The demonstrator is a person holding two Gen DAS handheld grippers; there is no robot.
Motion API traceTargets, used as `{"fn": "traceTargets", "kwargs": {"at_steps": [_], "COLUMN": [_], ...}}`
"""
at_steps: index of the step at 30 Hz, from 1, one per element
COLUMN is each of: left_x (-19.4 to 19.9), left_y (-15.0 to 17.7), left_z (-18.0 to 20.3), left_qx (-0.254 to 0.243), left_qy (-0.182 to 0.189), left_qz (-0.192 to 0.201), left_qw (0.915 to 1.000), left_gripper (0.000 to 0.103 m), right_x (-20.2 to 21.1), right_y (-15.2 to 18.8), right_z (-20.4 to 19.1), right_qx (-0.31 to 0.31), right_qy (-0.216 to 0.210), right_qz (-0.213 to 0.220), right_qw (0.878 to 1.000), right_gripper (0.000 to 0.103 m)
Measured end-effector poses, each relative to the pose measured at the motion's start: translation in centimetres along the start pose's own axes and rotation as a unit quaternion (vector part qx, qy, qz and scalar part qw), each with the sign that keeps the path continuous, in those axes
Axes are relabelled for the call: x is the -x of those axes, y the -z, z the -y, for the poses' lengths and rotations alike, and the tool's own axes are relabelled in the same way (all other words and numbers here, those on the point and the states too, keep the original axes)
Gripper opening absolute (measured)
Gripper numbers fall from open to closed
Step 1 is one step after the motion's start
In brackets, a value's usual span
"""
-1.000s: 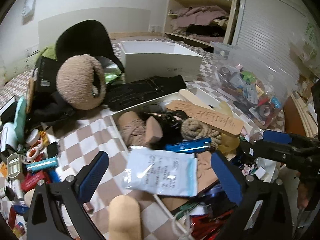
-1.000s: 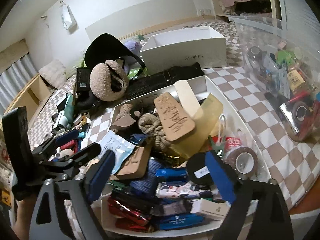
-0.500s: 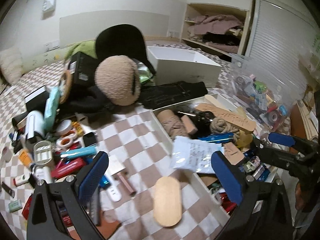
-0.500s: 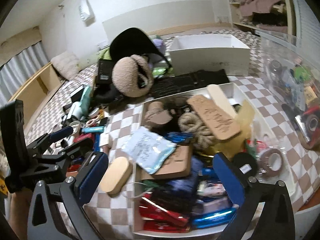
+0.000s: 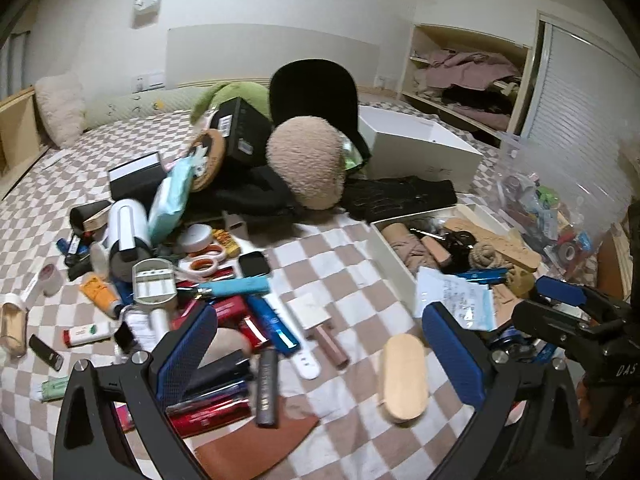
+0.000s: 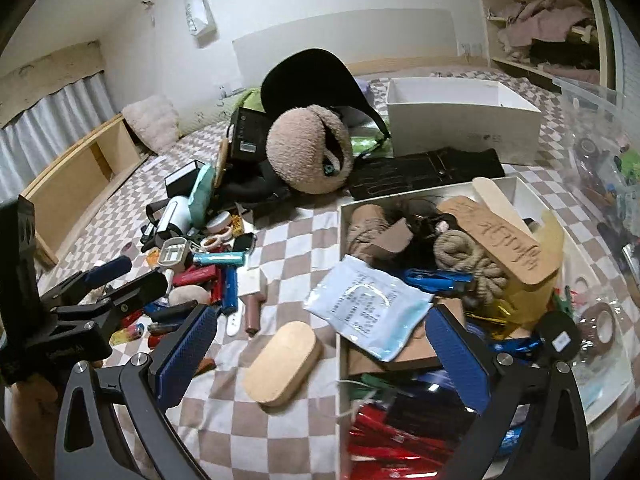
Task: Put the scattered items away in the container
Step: 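Lift both open tools out of the box and move back over the bed, then lower the left tool to the clear yellow lighter while the right tool reaches the red lighter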
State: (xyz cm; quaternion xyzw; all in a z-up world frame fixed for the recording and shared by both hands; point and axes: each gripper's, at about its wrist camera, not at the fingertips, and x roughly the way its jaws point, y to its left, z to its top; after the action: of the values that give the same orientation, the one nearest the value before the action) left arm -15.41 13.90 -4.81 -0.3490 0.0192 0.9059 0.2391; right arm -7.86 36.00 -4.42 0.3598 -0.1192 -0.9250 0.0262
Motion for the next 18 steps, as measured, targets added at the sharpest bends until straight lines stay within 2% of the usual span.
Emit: {"fn": "traceTargets", "kwargs": {"at_steps": [4, 13, 18], "left_x": [0.2, 0.2, 0.1], "left_y": [0.5, 1.9, 2.7], "left_z": [-1.7, -6.1, -8.8], "left_qx": [0.012, 0.043, 0.049], "left_qy": [-0.013, -0.057, -0.085], "left_qz": [-0.001, -0.009, -0.017], "left_qw": [0.9998, 0.9974, 0.9951], "left_gripper": [0.103, 0.103, 0.103], "right_x": [-0.5, -2.8, -4.4], "right_y": [0.5, 1.5, 1.8], "right_z": [-1.2, -4.1, -5.3], "right_qx": [0.008, 0.041, 0.054], "right_qy": [-0.007, -0.004, -0.035], "right_qz": [0.01, -0.012, -0.024], "right_qw": [1.0, 0.999, 0.998], "right_gripper": [0.103, 0.103, 0.103]}}
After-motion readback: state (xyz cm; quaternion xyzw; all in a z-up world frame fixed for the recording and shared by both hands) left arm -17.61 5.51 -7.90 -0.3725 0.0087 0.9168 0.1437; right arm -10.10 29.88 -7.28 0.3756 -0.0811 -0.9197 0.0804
